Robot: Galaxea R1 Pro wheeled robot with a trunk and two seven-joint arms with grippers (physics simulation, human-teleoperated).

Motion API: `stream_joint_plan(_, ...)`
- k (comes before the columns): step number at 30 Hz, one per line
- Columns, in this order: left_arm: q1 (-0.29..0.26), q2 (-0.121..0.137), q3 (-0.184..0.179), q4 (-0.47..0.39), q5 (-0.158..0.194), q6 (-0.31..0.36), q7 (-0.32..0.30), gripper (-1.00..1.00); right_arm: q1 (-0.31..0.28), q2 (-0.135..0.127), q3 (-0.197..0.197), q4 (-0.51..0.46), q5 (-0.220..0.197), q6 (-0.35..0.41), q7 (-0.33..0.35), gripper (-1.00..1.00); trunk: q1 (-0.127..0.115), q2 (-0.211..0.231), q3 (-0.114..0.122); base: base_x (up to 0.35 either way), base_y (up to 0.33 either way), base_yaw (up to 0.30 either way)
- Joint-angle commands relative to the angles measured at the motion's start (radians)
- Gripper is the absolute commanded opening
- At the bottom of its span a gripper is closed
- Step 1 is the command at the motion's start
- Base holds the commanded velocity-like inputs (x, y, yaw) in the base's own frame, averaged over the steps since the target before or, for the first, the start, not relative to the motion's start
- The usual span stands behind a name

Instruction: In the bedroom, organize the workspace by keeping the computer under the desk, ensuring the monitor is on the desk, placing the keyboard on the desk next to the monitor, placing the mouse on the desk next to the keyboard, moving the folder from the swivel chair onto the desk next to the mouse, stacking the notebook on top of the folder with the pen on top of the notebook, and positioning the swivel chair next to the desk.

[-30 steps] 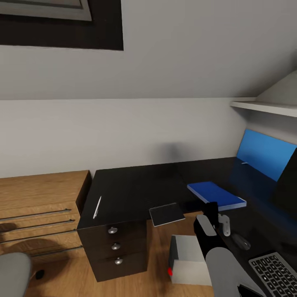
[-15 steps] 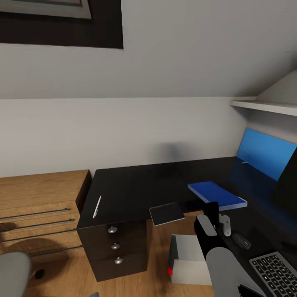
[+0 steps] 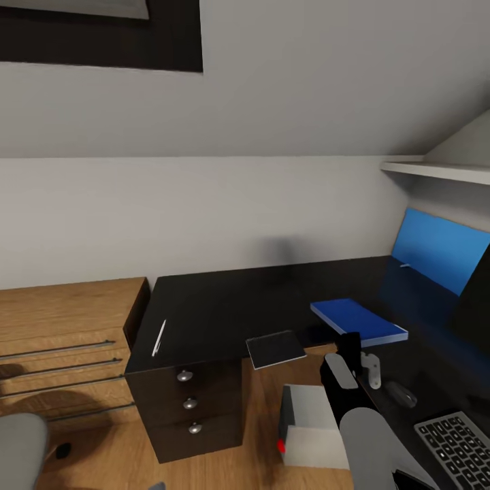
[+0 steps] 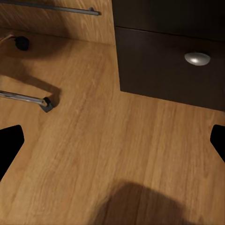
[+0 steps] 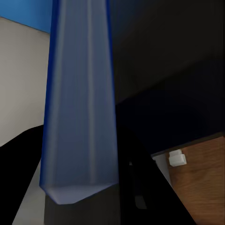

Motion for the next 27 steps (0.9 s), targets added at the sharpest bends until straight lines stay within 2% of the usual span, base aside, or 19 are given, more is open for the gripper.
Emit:
stream_joint_plan(1,-0.001,0.000,-0.009,0.000,0.010,-0.006,0.006,1.00,-0.001,0.001,-0.002,-0.001,-0.001,-0.001,-0.001,-1.00,0.004,-0.008,-0.004,0.000,0.000,0.000)
stream_joint_plan(7,-0.001,0.000,-0.009,0.000,0.010,-0.006,0.006,1.00,-0.001,0.000,-0.003,-0.001,-0.001,-0.001,-0.001,-1.00,0.027,-0.050,-0.023,0.000,0.000,-0.001)
stream_joint_plan(18,-0.001,0.001,-0.009,0.000,0.010,-0.006,0.006,1.00,-0.001,0.001,-0.004,0.000,-0.001,-0.001,-0.001,-1.00,0.027,-0.050,-0.023,0.000,0.000,-0.155)
stream_joint_plan(27,-0.001,0.001,-0.007,0.000,0.012,-0.007,0.007,1.00,-0.001,0.001,-0.005,-0.001,-0.001,-0.001,-0.001,-1.00,0.027,-0.050,-0.023,0.000,0.000,-0.014)
